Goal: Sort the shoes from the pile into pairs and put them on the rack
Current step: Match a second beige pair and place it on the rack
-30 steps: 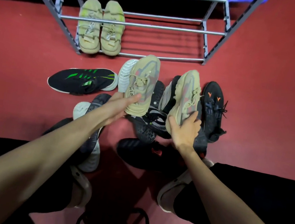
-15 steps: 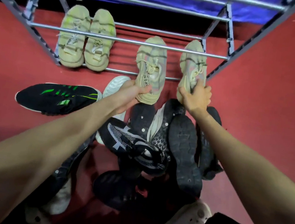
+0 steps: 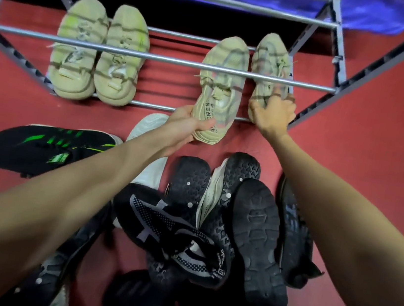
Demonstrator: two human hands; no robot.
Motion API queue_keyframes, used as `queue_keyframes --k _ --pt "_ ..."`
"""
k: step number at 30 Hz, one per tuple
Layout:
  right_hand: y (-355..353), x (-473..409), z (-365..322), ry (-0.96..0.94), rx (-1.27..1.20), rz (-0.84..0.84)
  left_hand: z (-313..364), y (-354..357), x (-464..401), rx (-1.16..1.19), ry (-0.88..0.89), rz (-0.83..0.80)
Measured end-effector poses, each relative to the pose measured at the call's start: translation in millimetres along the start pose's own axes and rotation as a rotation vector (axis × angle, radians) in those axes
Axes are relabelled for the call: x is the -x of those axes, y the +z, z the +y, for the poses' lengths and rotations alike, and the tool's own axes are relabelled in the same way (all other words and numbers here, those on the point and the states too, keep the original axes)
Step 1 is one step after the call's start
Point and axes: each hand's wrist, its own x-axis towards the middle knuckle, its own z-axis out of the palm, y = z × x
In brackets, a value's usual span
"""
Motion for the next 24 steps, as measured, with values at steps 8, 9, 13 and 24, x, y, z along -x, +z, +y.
queue_keyframes --k 8,9,13,24 --pt "12.0 -7.9 34.2 -0.089 0.029 -0.019 1.3 19.1 -32.6 0.022 0.02 -0.021" --pt "11.3 -5.9 37.2 -0.126 0.008 -0.013 1.2 23.2 -38.8 0.027 0.018 -0.011" --pt "9.1 7.6 51.7 -0.292 0.039 0.015 -1.2 37.6 -61.3 0.033 -0.015 0.022" --pt "14.7 6.6 66.8 -0.433 0.234 0.027 -10.6 48.7 -90.5 0.124 -0.095 0.069"
